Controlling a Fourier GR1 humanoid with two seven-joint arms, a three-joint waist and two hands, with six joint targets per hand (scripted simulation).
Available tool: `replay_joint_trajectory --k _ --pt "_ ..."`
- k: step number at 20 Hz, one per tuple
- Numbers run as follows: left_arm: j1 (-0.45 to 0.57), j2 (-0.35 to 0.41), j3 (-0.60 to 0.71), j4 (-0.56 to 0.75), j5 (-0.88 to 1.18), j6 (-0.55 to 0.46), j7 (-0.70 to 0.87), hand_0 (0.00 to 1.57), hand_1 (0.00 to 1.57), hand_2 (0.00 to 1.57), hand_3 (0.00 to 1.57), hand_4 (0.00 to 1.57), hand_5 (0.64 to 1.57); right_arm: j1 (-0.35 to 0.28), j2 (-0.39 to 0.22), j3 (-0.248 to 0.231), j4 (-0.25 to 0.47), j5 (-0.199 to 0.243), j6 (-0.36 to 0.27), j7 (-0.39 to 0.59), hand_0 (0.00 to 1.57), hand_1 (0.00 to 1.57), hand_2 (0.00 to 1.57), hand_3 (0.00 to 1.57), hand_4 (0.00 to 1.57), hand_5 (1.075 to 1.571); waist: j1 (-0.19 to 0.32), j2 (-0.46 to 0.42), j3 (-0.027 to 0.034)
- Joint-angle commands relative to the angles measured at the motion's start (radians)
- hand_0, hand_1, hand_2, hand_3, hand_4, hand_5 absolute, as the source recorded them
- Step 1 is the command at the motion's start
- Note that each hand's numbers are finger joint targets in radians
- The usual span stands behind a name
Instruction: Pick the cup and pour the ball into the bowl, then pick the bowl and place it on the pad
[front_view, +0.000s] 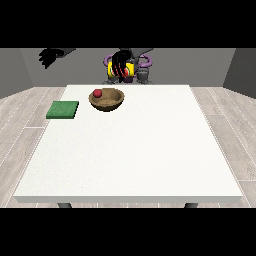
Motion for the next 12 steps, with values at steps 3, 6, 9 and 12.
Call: replay_joint_trajectory --k 3,6,9,12 --pt "0.153 0.073 0.139 -0.102 0.138 0.214 -0.102 0.00 0.00 1.57 1.19 1.14 1.557 0.053 0.016 0.004 -0.030 0.019 -0.035 0.006 0.00 0.00 0.00 0.00 0.71 1.565 0.052 0.015 -0.0021" --pt "0.194 0.071 0.257 -0.183 0.277 0.353 -0.185 1.02 1.02 1.55 1.22 1.23 1.563 0.027 0.045 0.002 -0.031 -0.002 -0.060 0.032 0.00 0.00 0.00 0.00 0.71 1.570 0.091 0.075 -0.0054" --pt "0.218 0.017 0.388 -0.297 0.486 0.433 -0.287 0.97 0.97 0.93 0.58 1.24 1.571 0.027 0.072 0.018 -0.032 0.006 -0.070 0.026 0.00 0.00 0.00 0.00 0.71 1.570 0.124 0.133 -0.0130" --pt "0.205 -0.021 0.489 -0.447 0.742 0.427 -0.331 0.00 0.00 0.00 0.00 0.70 1.556 0.005 0.096 0.029 -0.031 0.015 -0.100 0.031 0.00 0.00 0.00 0.00 0.70 1.569 0.138 0.158 -0.0209"
